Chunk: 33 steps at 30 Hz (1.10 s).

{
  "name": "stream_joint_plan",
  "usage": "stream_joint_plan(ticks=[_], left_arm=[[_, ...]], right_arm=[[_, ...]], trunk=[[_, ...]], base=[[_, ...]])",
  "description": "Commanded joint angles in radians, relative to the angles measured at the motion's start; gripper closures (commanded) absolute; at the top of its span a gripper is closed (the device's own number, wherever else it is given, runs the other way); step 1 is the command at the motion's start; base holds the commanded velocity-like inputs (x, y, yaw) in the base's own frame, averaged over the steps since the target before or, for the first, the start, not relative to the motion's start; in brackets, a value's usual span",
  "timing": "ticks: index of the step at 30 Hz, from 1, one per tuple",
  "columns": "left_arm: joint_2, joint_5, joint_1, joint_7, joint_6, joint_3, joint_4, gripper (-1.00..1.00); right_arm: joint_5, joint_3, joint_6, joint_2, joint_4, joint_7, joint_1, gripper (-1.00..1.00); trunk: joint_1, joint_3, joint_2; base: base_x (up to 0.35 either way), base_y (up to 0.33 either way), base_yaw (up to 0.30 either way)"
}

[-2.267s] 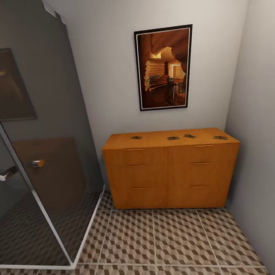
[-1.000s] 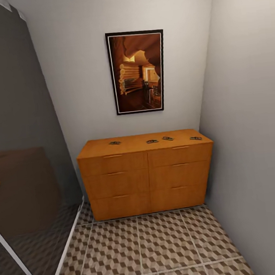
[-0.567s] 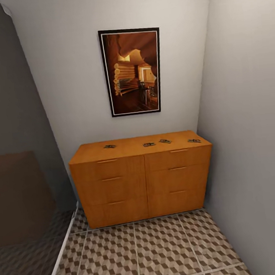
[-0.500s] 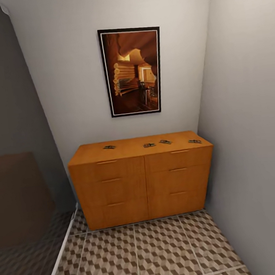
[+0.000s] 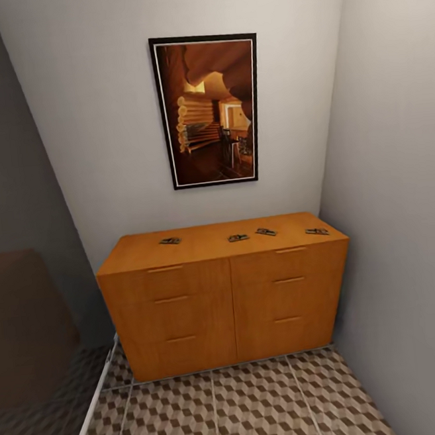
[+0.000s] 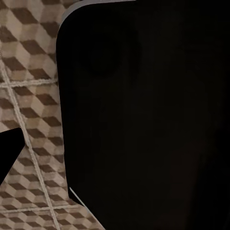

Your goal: Take the four mousetraps from the cabinet in the bathroom and place them on the bathroom floor. Make sure all four end up on the same floor surface, and ensure that at least two of them are either under or directly next to the same bathroom sink.

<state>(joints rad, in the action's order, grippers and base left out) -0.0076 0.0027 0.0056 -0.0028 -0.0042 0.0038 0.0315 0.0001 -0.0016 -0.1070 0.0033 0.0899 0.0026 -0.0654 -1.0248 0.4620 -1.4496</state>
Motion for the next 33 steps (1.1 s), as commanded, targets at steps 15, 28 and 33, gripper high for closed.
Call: stream_joint_plan(ticks=[15,28,33], left_arm=[[-0.001,0.0,0.001,0.0,0.0,0.001,0.002,-1.0],[-0.007,0.0,0.001,-0.002,0.0,0.001,0.001,-1.0],[-0.006,0.001,0.001,-0.001,0.0,0.001,0.0,-1.0]], right_arm=[[0.006,0.005,-0.004,-0.005,-0.001,0.0,-0.001,-1.0],[0.008,0.008,-0.005,-0.005,-0.003,0.0,-0.001,-1.0],[0.009,0.009,-0.004,-0.005,-0.004,0.0,-0.001,-1.0]], trunk=[[0.0,0.001,0.0],[0.0,0.001,0.0],[0.0,0.001,0.0]], base=[[0.022,0.0,0.0],[0.0,0.0,0.0],[0.0,0.0,0.0]])
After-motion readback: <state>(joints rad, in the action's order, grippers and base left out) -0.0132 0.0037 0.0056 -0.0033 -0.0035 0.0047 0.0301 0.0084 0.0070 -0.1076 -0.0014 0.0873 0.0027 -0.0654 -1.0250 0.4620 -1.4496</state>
